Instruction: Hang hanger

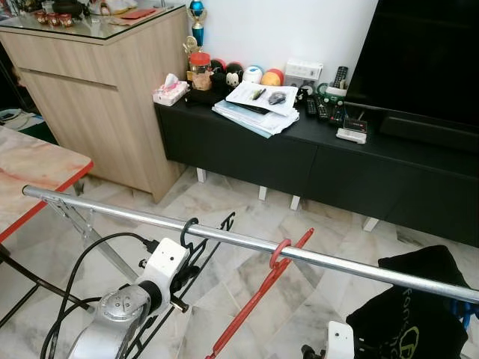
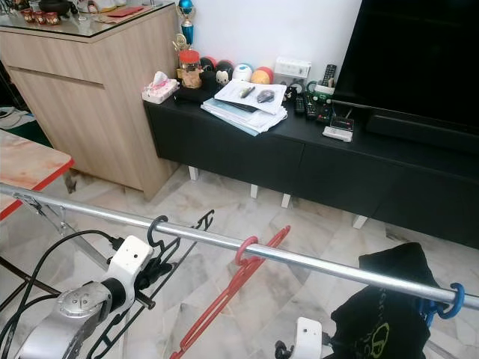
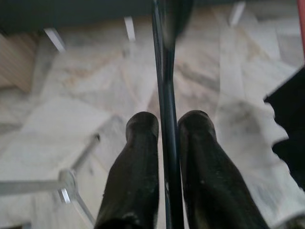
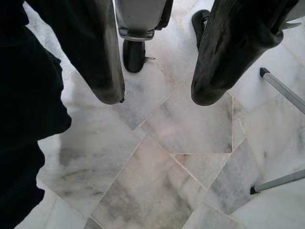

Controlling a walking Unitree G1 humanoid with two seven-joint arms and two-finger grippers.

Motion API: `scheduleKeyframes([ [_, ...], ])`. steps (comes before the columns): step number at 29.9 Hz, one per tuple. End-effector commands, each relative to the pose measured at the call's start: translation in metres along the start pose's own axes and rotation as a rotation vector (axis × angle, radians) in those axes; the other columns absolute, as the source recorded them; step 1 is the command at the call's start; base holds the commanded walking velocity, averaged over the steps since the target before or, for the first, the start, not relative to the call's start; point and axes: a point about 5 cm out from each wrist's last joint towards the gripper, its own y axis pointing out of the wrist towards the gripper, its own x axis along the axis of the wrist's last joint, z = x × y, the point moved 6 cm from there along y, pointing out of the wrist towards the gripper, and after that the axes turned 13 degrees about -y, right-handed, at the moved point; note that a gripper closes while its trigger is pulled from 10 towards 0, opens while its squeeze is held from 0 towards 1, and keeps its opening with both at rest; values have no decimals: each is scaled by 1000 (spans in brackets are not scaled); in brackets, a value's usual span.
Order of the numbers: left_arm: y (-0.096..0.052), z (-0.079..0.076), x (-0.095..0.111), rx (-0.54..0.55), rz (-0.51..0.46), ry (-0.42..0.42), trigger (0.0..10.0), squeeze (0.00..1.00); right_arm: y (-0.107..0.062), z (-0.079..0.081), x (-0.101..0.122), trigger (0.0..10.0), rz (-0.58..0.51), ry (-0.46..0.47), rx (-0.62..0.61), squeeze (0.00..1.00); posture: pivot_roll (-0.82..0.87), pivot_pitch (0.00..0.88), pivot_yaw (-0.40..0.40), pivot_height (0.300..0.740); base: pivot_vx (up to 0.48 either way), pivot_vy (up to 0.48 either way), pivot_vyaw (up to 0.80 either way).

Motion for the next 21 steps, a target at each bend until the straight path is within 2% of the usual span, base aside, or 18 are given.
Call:
scheduleKeyframes([
  [1, -4, 1, 9, 11, -46, -4, 10000, 933, 0, 0, -3, 10000, 14, -8, 1, 0, 150, 79, -39, 740, 0, 0, 0],
  [8, -15, 5, 21, 44, -101, 5, 10000, 925, 0, 0, -4, 10000, 16, -9, 0, 0, 154, 80, -35, 740, 0, 0, 0],
  [16, -30, -3, 25, 30, -133, 9, 10000, 918, 0, 0, -5, 10000, 19, -14, 1, 0, 159, 82, -33, 740, 0, 0, 0],
  [21, -48, -9, 31, 32, -179, -11, 10000, 902, 0, 0, -5, 10000, 21, -17, 2, 0, 162, 81, -31, 740, 0, 0, 0],
])
